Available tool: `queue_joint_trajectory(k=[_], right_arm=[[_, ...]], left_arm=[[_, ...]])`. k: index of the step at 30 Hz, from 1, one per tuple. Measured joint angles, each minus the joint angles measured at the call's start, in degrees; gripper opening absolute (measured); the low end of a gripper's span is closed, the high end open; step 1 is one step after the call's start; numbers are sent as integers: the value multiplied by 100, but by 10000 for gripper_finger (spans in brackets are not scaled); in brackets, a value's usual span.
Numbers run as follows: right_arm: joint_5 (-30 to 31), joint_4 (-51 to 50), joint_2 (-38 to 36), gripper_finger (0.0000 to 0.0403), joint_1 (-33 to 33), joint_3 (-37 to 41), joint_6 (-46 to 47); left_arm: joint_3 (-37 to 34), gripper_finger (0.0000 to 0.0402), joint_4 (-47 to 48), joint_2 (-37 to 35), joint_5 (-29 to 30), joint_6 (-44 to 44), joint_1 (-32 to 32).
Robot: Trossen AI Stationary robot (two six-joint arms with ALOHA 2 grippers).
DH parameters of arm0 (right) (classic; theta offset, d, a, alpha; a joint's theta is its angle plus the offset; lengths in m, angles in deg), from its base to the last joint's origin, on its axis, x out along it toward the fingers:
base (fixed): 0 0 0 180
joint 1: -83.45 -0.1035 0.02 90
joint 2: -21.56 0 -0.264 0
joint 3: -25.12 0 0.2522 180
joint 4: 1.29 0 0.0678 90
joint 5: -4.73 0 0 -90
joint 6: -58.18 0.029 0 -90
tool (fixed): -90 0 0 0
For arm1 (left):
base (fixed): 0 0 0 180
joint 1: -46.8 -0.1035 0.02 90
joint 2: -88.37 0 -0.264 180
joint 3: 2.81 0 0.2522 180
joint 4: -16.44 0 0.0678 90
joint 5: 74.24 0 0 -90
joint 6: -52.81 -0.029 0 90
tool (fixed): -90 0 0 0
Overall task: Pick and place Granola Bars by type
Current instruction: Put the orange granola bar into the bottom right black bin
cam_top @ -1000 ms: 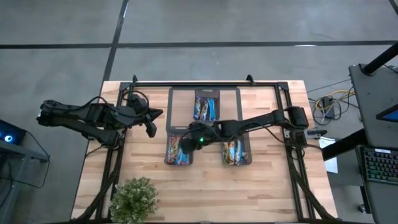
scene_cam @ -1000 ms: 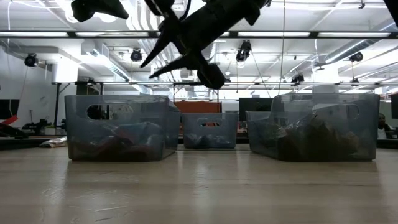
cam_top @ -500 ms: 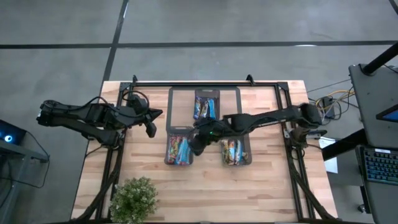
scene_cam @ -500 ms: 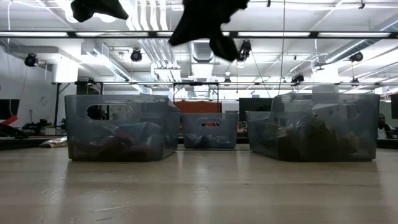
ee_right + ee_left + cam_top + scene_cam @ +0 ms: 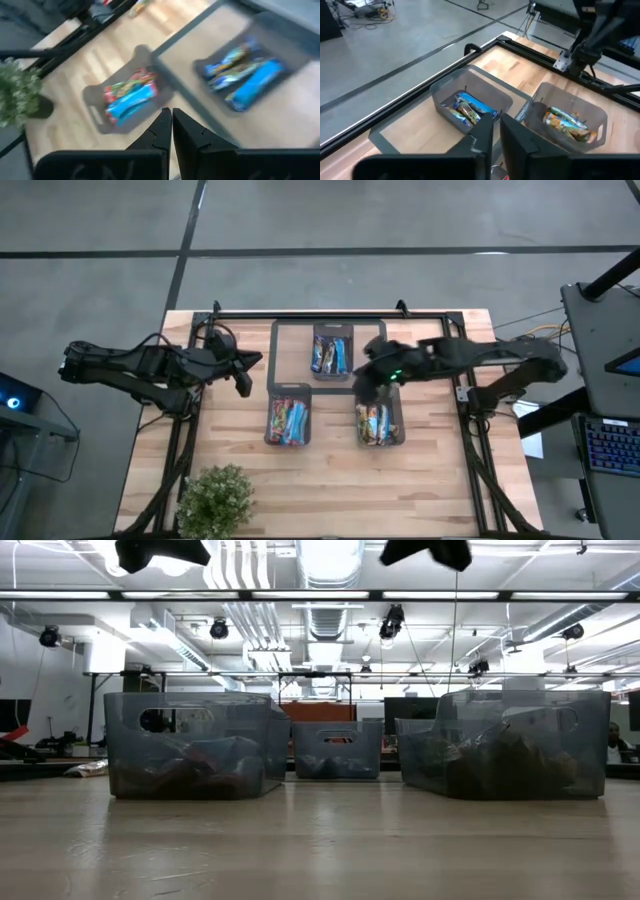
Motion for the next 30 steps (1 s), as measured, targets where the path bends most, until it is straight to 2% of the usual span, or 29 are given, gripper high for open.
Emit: queue_joint_trajectory(k=[6,11,14,19,24,30], right_arm=[[508,-507,-630,8,3,60,99],[650,-726,-968,8,3,66,43],[653,-845,-1109,8,3,78,-169],[649,-1012,-1217,8,14,86,-362],[649,-1137,-1215,8,14,92,-419],[644,-1136,-1215,8,16,229,-508]], left_arm=[[186,89,31,12,-3,236,-64],[500,148,317,123,-8,241,-187],[726,169,653,258,-73,200,-280],[1205,175,1001,534,-581,-315,-468],[1629,175,1550,830,-852,-523,-921],[1657,175,1596,990,-1534,-663,-1686]])
